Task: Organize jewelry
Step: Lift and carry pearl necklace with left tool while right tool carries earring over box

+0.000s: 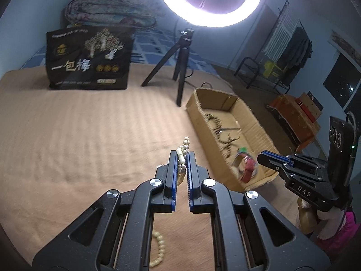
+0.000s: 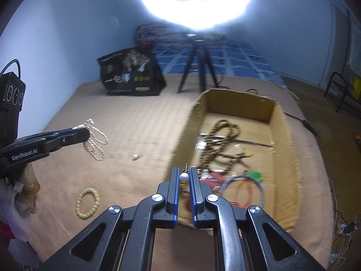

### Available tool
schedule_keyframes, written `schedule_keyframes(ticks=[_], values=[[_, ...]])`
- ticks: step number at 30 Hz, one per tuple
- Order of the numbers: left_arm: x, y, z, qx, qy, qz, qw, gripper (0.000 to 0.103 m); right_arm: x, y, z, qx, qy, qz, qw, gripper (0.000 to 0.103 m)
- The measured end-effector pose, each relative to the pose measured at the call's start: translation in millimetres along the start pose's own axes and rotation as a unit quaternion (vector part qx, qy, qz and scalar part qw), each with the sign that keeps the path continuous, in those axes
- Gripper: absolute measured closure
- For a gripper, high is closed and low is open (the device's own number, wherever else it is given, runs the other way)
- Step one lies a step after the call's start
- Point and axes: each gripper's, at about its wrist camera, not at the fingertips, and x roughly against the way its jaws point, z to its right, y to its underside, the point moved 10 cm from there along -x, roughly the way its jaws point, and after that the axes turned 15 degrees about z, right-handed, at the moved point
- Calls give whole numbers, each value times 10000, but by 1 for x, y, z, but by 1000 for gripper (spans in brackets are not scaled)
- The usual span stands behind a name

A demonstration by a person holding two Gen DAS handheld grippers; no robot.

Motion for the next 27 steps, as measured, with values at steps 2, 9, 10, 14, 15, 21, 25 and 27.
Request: schedule_keyframes(ticks=[2, 9, 10, 14, 15, 21, 25, 27], values=[[-4, -5, 9, -22, 49, 28, 10000, 97, 4, -2, 13, -39, 98, 34, 9999, 97], [-25, -20, 41, -133, 238, 66, 9996, 97, 13, -7, 49, -111, 338, 108, 9993, 97], [-28, -21, 46, -132, 268, 71, 9995, 97, 13, -7, 54, -123, 367, 116, 9992, 97], [-40, -25, 64, -154, 374, 69, 9992, 98, 13, -8, 68, -151, 452, 119, 9988, 97], [-44, -25, 67, -164, 391, 63, 9991, 98, 13, -7, 70, -155, 462, 115, 9987, 97], [-66, -22, 85, -271, 448, -40, 9986, 98, 10, -5, 79, -139, 496, 70, 9986, 97], [-80, -18, 90, -318, 388, -116, 9987, 98, 7, -1, 81, -128, 512, 30, 9986, 97], [-87, -15, 92, -359, 360, -158, 9986, 97, 5, 0, 83, -132, 526, 7, 9985, 97]])
